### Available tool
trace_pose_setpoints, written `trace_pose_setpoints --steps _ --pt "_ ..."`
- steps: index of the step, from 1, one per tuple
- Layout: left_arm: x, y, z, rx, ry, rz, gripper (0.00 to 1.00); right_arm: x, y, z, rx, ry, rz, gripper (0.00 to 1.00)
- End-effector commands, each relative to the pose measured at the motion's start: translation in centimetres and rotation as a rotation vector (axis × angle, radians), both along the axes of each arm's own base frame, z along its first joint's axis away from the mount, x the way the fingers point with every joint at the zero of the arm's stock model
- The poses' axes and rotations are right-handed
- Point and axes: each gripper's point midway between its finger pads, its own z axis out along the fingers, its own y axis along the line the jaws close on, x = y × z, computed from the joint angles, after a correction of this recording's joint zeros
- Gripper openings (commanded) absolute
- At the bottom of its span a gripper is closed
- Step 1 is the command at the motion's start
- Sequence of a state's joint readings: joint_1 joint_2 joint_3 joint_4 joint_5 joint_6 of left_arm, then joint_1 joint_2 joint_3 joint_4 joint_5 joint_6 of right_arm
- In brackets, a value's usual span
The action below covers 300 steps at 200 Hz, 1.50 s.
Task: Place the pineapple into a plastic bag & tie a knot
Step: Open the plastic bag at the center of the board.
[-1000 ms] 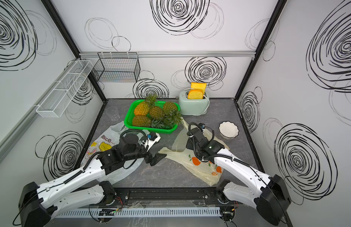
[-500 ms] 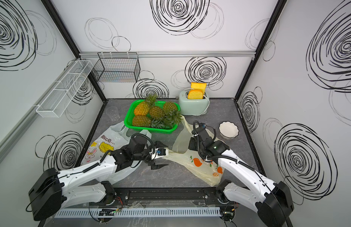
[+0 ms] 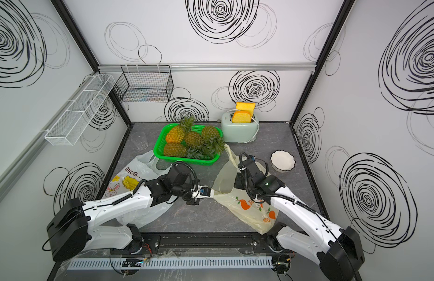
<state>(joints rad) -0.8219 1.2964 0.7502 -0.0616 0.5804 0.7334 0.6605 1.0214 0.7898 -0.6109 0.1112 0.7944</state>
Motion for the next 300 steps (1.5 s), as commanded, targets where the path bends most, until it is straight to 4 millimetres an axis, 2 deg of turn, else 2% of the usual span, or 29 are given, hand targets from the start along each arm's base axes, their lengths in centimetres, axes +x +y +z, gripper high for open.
trace_pose_setpoints --steps 1,18,39,59,86,113,137,180,200,218,238,278,290,300 --pt "-0.9 -0.7 1.8 -0.035 0.046 -0.007 0.0 -0.8 -0.1 0.9 0.01 0.029 0.026 0.54" --pt "-1.3 -1.1 2.4 -0.047 0.056 0.001 0.0 -0.8 0.1 2.1 0.012 0.034 0.069 0.8" --pt "-1.3 -1.3 2.6 -0.054 0.073 0.026 0.0 -0.3 -0.5 4.1 -0.022 0.017 0.101 0.91" --pt "-1.4 -1.5 3.3 -0.071 0.096 0.041 0.0 0.7 -0.9 6.4 -0.054 -0.003 0.125 0.95" --pt "-1.9 -1.7 4.1 -0.093 0.124 0.053 0.0 2.2 -0.4 8.6 -0.104 0.001 0.163 0.95" --pt "-2.4 -1.8 4.3 -0.113 0.141 0.067 0.0 3.3 0.1 9.4 -0.137 -0.005 0.184 0.95" --pt "-3.0 -2.0 4.3 -0.115 0.143 0.075 0.0 4.0 1.2 8.4 -0.139 0.039 0.214 0.93" --pt "-3.8 -2.9 4.3 -0.128 0.141 0.079 0.0 4.2 4.6 4.3 -0.19 0.146 0.301 0.94" --pt "-4.2 -3.2 4.1 -0.128 0.146 0.078 0.0 4.4 4.2 1.7 -0.306 0.195 0.297 0.94" --pt "-4.5 -3.5 3.9 -0.128 0.148 0.074 0.0 4.8 2.6 -0.5 -0.441 0.218 0.259 0.92" --pt "-4.7 -3.7 4.0 -0.13 0.146 0.07 0.0 5.5 1.7 -2.2 -0.512 0.217 0.223 0.85" --pt "-4.9 -3.7 4.2 -0.136 0.138 0.072 0.0 6.0 0.4 -4.5 -0.563 0.228 0.177 0.63" --pt "-5.0 -3.7 4.4 -0.139 0.135 0.069 0.0 6.1 0.2 -4.7 -0.561 0.228 0.164 0.51" --pt "-5.1 -3.6 4.3 -0.137 0.134 0.07 0.0 6.3 -0.1 -4.2 -0.561 0.213 0.146 0.36"
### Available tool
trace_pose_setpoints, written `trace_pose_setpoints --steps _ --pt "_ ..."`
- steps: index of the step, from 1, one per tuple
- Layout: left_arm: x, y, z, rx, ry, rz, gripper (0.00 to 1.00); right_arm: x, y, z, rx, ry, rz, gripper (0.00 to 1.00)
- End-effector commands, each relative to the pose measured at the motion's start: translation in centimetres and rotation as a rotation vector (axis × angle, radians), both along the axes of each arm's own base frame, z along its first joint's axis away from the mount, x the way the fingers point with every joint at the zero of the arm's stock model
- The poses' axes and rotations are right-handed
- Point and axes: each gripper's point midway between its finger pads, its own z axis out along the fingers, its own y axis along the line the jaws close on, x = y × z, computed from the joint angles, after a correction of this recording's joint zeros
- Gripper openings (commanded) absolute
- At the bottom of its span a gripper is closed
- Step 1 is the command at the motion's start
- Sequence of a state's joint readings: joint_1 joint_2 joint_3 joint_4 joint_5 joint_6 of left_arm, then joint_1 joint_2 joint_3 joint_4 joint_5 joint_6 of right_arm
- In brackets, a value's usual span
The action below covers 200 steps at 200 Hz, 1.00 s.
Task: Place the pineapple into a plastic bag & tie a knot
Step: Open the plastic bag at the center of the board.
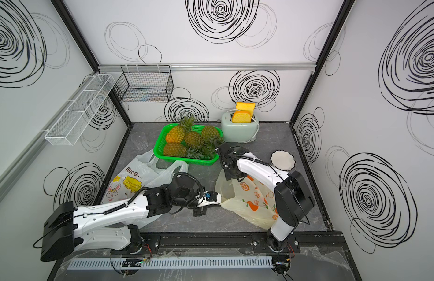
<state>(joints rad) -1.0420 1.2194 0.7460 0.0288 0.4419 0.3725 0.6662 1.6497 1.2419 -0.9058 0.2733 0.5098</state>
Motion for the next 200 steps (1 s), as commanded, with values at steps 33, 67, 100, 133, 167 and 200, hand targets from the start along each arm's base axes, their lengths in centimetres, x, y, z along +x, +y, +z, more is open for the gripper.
trace_pose_setpoints --steps 33,67,100,133,167,200 --pt "-0.8 -0.1 0.5 -0.024 -0.022 -0.007 0.0 1.4 -1.5 4.7 0.034 -0.172 -0.08 0.0" --pt "-2.6 0.0 0.1 -0.01 0.028 -0.066 0.14 0.2 -2.2 8.5 0.154 -0.267 -0.13 0.0" --pt "-3.8 0.4 2.3 -0.097 0.069 -0.084 0.71 -2.0 -3.2 8.7 0.244 -0.281 -0.21 0.0" --pt "-2.0 2.2 8.3 -0.324 0.037 0.08 0.97 -3.0 -4.9 8.7 0.284 -0.328 -0.319 0.0" --pt "5.7 5.7 8.9 -0.373 0.203 0.557 0.97 -3.2 -5.3 10.2 0.351 -0.39 -0.345 0.0" --pt "11.1 7.4 2.3 -0.197 0.565 0.836 0.98 -3.5 -5.2 11.3 0.413 -0.43 -0.325 0.0"
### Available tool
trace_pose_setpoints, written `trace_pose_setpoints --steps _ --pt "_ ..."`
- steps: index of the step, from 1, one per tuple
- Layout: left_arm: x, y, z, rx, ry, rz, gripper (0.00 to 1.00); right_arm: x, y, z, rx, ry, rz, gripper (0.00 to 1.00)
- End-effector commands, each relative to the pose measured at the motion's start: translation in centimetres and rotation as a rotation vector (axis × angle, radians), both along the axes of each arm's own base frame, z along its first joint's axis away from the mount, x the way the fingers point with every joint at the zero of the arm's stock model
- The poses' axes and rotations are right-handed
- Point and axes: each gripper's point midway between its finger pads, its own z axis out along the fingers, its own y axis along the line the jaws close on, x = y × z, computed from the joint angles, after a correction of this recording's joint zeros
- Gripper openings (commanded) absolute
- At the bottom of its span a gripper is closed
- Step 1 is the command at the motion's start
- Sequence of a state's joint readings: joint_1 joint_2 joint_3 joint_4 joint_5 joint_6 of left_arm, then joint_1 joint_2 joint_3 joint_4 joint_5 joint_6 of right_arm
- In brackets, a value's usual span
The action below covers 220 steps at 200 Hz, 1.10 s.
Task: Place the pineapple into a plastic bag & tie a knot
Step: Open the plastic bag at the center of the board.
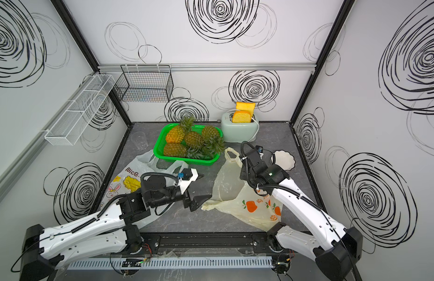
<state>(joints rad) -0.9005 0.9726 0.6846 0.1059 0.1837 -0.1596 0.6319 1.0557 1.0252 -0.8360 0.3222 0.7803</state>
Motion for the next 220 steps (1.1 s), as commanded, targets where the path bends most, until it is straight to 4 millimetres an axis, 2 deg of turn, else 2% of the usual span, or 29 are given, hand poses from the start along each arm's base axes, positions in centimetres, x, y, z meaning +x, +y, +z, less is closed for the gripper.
trace_pose_setpoints --steps 1,6,21,73,94,103,119,138,161,175,192,210,220 --pt "3.9 1.5 -4.5 0.017 0.357 0.217 0.98 0.0 -0.2 1.0 0.052 -0.05 -0.029 0.0" --pt "4.2 1.3 -5.7 0.036 0.413 0.219 0.97 -0.1 -0.3 1.2 0.059 -0.06 -0.029 0.0" --pt "4.6 0.4 -7.2 0.06 0.473 0.2 0.97 -0.4 -0.4 1.7 0.079 -0.079 -0.027 0.0" --pt "5.2 -4.4 -9.4 0.024 0.462 0.014 0.97 -1.3 -0.9 2.7 0.121 -0.122 -0.022 0.0" --pt "5.8 -5.5 -11.0 0.064 0.472 -0.009 1.0 -1.4 -1.0 3.2 0.134 -0.139 -0.025 0.0" --pt "6.3 -5.6 -11.8 0.088 0.48 0.004 0.92 -1.4 -1.1 3.4 0.141 -0.151 -0.029 0.0" --pt "6.8 -5.9 -12.2 0.075 0.507 0.01 0.71 -1.6 -1.5 3.8 0.143 -0.171 -0.039 0.0" --pt "7.5 -5.9 -10.7 0.048 0.471 0.028 0.47 -1.8 -2.4 3.9 0.118 -0.177 -0.066 0.0" --pt "8.6 -4.9 -8.5 0.053 0.4 0.101 0.28 -2.1 -3.5 4.1 0.08 -0.175 -0.103 0.0" --pt "9.6 -3.6 -8.3 0.088 0.377 0.175 0.18 -2.1 -3.9 4.5 0.07 -0.181 -0.122 0.0" --pt "10.7 -2.6 -8.8 0.14 0.38 0.229 0.2 -2.0 -4.1 5.0 0.062 -0.189 -0.127 0.0" --pt "11.1 -2.8 -9.3 0.188 0.386 0.221 0.31 -1.7 -3.9 5.5 0.062 -0.195 -0.121 0.0" --pt "11.0 -3.2 -9.3 0.201 0.382 0.207 0.4 -1.5 -3.8 5.6 0.062 -0.195 -0.119 0.0"
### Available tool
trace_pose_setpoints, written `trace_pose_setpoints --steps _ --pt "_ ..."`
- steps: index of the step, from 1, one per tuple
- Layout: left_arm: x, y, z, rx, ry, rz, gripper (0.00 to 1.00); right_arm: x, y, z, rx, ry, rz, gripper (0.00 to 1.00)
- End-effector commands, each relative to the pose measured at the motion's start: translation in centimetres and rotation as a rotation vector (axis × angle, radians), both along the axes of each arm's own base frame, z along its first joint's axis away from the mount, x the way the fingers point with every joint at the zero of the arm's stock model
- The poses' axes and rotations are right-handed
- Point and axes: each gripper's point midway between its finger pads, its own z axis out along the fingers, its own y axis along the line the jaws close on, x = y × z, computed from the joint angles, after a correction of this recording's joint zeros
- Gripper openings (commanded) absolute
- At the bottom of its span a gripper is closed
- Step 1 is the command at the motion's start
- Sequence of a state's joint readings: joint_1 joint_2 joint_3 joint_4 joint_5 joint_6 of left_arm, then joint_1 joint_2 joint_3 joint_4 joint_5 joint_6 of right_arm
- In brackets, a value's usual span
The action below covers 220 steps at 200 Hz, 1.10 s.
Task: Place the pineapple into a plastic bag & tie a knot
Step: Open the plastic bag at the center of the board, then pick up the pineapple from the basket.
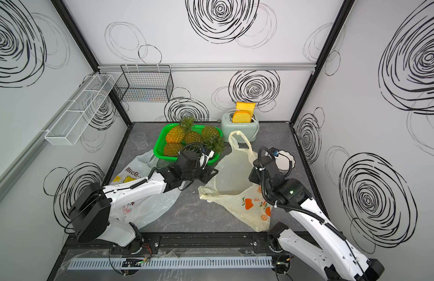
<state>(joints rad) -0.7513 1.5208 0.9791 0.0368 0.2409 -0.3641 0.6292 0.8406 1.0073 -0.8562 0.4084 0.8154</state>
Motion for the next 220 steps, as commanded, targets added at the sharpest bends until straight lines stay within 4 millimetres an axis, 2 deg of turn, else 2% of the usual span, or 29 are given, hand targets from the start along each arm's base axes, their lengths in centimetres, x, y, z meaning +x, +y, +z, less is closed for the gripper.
trace_pose_setpoints --steps 1,22,41,75,90,112,147,157,220 --pt "0.8 0.3 -0.5 0.077 -0.014 0.011 0.41 0.4 -0.6 1.1 -0.011 -0.014 -0.037 0.0" --pt "0.4 -0.1 1.7 0.027 -0.077 -0.002 0.72 0.8 -0.4 1.0 -0.015 -0.003 -0.044 0.0" --pt "-0.3 0.5 5.6 -0.053 -0.179 0.014 0.88 1.2 -0.2 0.6 -0.013 0.007 -0.054 0.0" --pt "0.3 5.1 10.6 -0.107 -0.287 0.218 0.98 2.0 0.2 -0.3 -0.003 0.029 -0.064 0.0" --pt "1.3 7.0 11.4 -0.15 -0.229 0.359 0.97 2.2 0.3 -0.6 0.0 0.034 -0.06 0.0" --pt "2.3 7.6 11.2 -0.242 -0.091 0.468 0.96 2.4 0.3 -0.6 -0.003 0.033 -0.059 0.0" --pt "4.1 5.1 10.0 -0.377 0.129 0.528 1.0 2.5 0.1 -0.4 -0.01 0.031 -0.061 0.0" --pt "4.7 4.4 9.4 -0.386 0.178 0.546 0.97 2.5 0.0 -0.4 -0.012 0.033 -0.06 0.0" --pt "9.5 2.7 5.7 -0.144 0.321 0.708 0.97 2.4 -0.3 -0.5 -0.02 0.04 -0.057 0.0"
